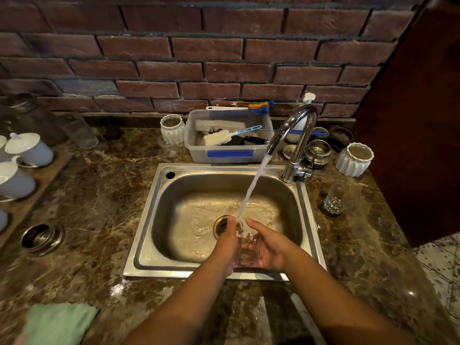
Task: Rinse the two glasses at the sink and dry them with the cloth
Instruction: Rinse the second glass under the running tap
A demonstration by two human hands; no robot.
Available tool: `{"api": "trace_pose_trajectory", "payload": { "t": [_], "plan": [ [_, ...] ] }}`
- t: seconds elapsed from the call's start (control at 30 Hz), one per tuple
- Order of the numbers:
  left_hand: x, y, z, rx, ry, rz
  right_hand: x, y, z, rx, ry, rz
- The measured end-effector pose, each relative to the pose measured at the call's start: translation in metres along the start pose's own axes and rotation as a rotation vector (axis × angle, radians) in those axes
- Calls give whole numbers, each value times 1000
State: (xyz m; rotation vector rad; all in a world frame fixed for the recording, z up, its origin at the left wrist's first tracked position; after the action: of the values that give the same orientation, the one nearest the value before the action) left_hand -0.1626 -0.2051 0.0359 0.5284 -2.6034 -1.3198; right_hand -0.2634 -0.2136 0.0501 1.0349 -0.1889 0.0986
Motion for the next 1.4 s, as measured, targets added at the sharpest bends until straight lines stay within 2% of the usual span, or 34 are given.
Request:
{"api": "trace_pose_trajectory", "payload": {
  "t": [0.3, 0.5, 0.63, 0.77, 0.93, 1.07, 1.23, 1.4],
  "plan": [
    [-8, 30, -9, 40, 47, 29, 8, 24, 3, 2, 46, -9],
    [-9, 39, -2, 53, 60, 82, 2, 33, 2, -73, 79, 19],
    [-14, 42, 11, 20, 136, 141, 2, 40, 7, -231, 179, 44],
    [-17, 48, 27, -87, 340, 160, -3, 51, 14, -461, 350, -84],
    [-10, 61, 30, -158, 481, 214, -4, 67, 22, -642, 534, -119],
    [-8, 60, 29, -90, 403, 206, -2, 84, 40, -749, 828, -21],
    [-3, 63, 28, 18, 260, 213, -4, 94, 57, -762, 1272, 61],
    [8, 59, 37, 216, -108, 142, -27, 85, 51, -671, 1514, 16]
  ]
}}
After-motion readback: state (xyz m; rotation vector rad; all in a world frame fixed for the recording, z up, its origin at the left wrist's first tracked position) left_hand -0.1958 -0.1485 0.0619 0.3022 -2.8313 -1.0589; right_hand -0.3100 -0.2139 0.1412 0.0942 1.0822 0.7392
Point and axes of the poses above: each hand's wrist, its own y-axis away from the middle knuckle, its own x-axis out of the palm, z = x × y, the point moved 6 cm from there along -y, towards the middle knuckle, and after that the axes turned 12 degrees about -z, right-handed, at the moved point
